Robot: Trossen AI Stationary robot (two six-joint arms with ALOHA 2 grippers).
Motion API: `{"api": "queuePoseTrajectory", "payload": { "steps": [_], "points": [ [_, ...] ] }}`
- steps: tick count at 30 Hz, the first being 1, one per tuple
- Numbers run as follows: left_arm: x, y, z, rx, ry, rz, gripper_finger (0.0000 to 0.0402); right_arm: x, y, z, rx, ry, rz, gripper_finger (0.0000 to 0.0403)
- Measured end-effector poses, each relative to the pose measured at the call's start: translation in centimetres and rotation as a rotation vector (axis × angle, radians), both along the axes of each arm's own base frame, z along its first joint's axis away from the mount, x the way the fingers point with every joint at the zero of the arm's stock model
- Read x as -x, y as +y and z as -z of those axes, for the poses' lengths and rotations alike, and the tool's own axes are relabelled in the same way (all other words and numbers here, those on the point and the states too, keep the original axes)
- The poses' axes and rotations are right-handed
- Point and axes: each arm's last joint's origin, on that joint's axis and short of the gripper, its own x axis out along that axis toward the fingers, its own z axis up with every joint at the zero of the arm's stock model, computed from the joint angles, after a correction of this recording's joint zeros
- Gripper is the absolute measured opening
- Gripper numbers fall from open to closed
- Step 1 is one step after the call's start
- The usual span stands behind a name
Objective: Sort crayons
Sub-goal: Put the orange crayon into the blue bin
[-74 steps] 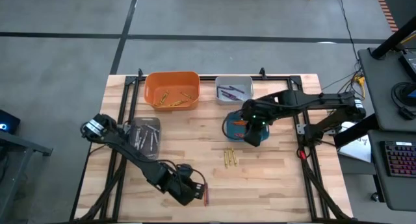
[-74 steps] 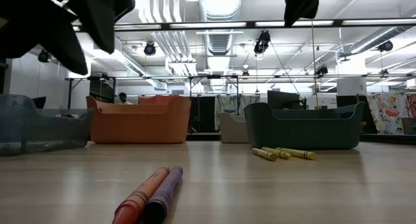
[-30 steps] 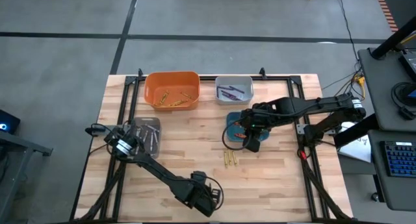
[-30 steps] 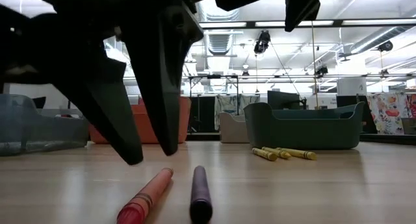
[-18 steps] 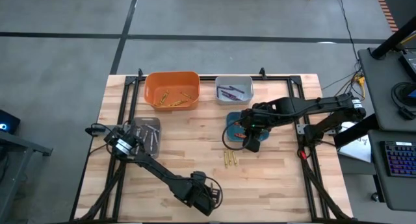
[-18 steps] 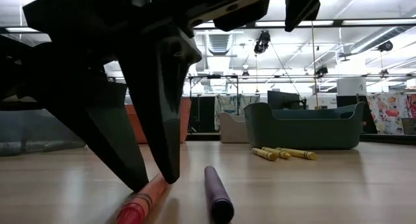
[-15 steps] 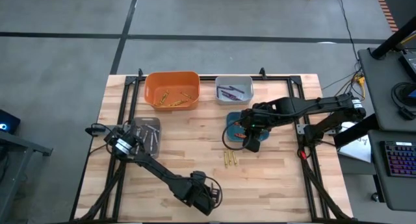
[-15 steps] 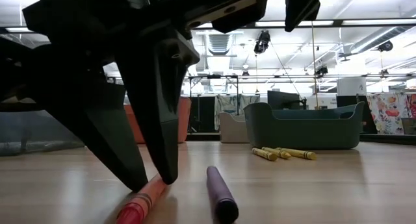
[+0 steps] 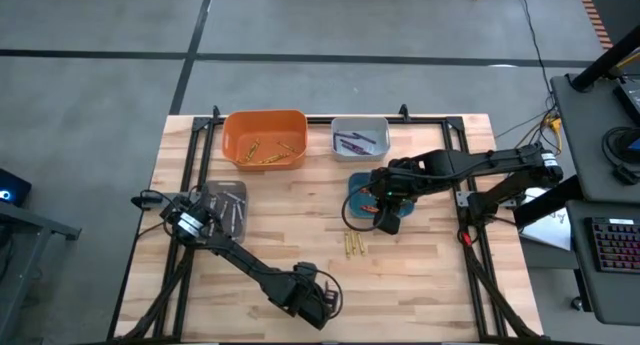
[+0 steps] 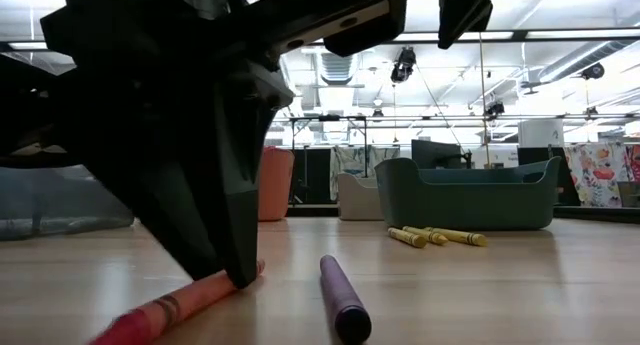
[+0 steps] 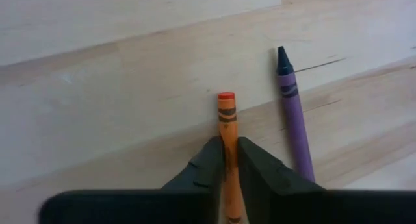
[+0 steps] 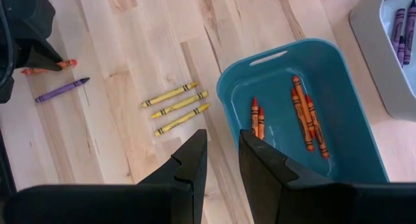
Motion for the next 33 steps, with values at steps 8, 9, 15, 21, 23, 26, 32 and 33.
{"api": "queuePoseTrajectory", "payload": {
  "steps": [8, 9, 15, 21, 23, 26, 32, 33],
  "points": [
    [0.2, 0.1, -0.3, -0.011, 0.007, 0.022, 0.0003, 0.0, 0.0, 0.0, 0.0, 0.0, 0.0, 0.0079],
    [0.3, 0.2, -0.6, -0.023, 0.015, 0.039, 0.0003, 0.0, 0.0, 0.0, 0.0, 0.0, 0.0, 0.0079],
    [2.3, 1.7, -4.1, -0.152, 0.084, 0.135, 0.0001, 0.3, 0.1, -0.3, -0.03, -0.012, 0.027, 0.0079],
    [4.4, 3.8, -11.0, -0.345, -0.074, 0.209, 0.0, 1.7, 1.5, -2.0, -0.081, -0.102, 0.0, 0.0079],
    [5.3, 4.8, -14.0, -0.443, -0.169, 0.248, 0.0, 2.1, 2.1, -2.9, -0.098, -0.176, -0.02, 0.0079],
    [6.7, 6.5, -17.8, -0.553, -0.262, 0.292, 0.0, 2.7, 3.0, -4.4, -0.119, -0.304, -0.074, 0.0079],
    [9.4, 9.3, -24.5, -0.733, -0.458, 0.382, 0.0, 2.3, 5.0, -7.2, -0.11, -0.621, -0.229, 0.0079],
    [9.7, 9.5, -25.6, -0.764, -0.508, 0.415, 0.0, 2.1, 5.3, -7.4, -0.094, -0.667, -0.242, 0.0079]
  ]
}}
